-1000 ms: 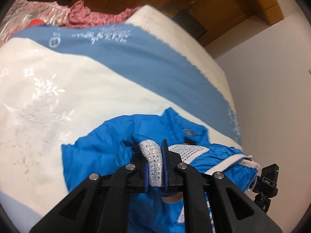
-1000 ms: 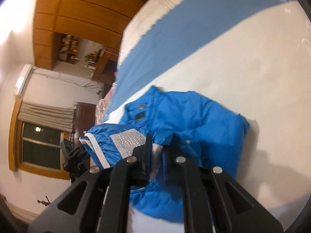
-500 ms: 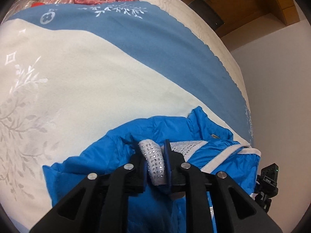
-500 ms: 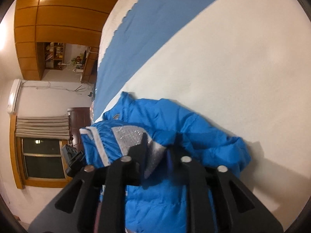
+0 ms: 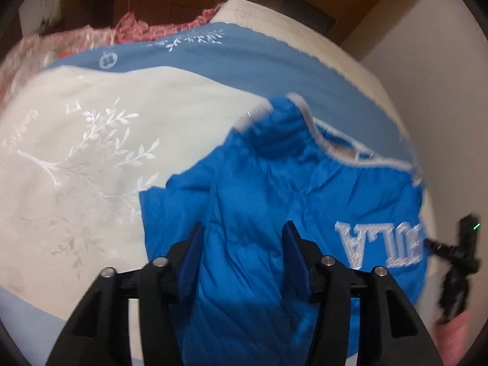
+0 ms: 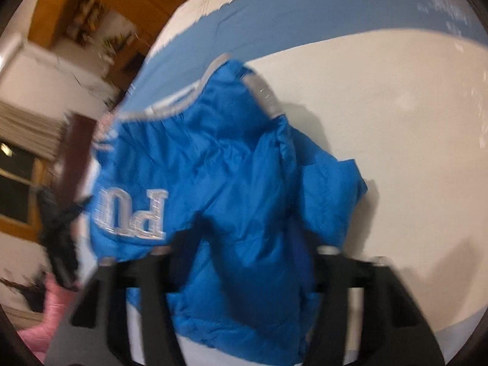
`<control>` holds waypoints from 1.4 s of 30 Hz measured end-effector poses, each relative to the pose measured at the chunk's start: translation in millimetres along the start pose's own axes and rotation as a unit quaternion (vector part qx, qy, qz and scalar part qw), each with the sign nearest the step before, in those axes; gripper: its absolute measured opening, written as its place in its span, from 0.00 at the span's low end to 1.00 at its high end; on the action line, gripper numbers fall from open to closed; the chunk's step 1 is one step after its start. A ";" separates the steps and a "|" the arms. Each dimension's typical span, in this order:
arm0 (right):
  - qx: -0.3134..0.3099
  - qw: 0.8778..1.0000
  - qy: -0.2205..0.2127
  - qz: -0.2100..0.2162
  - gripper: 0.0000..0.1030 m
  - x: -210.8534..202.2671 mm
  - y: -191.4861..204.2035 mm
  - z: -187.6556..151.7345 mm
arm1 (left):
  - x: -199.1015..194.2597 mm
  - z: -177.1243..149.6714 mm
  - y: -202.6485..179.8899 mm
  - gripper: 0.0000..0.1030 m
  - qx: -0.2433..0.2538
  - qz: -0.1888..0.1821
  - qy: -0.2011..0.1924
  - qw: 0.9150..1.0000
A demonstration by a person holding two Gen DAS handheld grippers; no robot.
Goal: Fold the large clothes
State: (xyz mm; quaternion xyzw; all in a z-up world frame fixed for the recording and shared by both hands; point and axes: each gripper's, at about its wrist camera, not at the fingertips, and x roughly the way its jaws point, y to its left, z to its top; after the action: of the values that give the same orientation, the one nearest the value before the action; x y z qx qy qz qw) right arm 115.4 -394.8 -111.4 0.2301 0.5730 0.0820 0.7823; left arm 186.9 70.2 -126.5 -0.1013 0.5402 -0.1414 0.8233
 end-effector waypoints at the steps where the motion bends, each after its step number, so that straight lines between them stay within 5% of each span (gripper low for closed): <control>1: -0.010 1.000 -0.002 -0.016 0.19 2.1 5.9 0.7 | 1.1 -2.7 -8.7 0.28 0.015 0.018 -0.004 1.000; 3: -0.023 0.999 -0.018 -0.026 0.07 -3.7 15.1 5.7 | -2.3 -3.2 -16.3 0.11 0.024 0.033 -0.018 0.999; 9: 0.016 0.998 -0.068 -0.001 0.04 -27.4 7.0 41.6 | -21.2 30.4 -29.6 0.07 0.011 0.034 -0.087 0.996; 16: 0.095 0.995 -0.024 -0.002 0.10 29.0 -32.2 40.4 | 36.1 39.5 -8.6 0.11 0.002 0.047 -0.011 0.999; 21: 0.131 0.991 -0.029 0.029 0.10 43.1 -51.5 35.3 | 56.4 30.0 2.0 0.13 -0.001 0.037 -0.003 0.999; 24: 0.112 0.993 -0.028 -0.004 0.15 37.6 -39.7 36.2 | 52.7 31.5 0.2 0.15 0.000 0.046 0.005 0.999; 26: 0.094 0.994 -0.040 -0.048 0.26 21.8 -27.0 34.8 | 41.9 33.2 -1.2 0.20 -0.004 0.060 0.004 0.998; 29: 0.056 0.990 -0.079 -0.100 0.30 -5.0 3.1 31.5 | 8.9 32.8 -6.1 0.23 -0.009 0.080 -0.033 0.996; 36: 0.013 0.997 -0.059 -0.050 0.30 15.5 60.5 35.9 | 2.8 33.4 -64.9 0.23 0.039 0.045 -0.041 0.997; 42: 0.006 0.995 -0.033 -0.093 0.27 53.9 72.3 25.4 | 49.4 16.8 -78.1 0.24 0.053 0.055 -0.002 0.997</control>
State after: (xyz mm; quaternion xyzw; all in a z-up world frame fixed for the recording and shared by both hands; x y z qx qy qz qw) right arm 166.6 -316.8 -118.9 0.1829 0.5663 -0.0015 0.8036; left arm 211.3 -19.9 -137.4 -0.0281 0.5352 -0.1242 0.8350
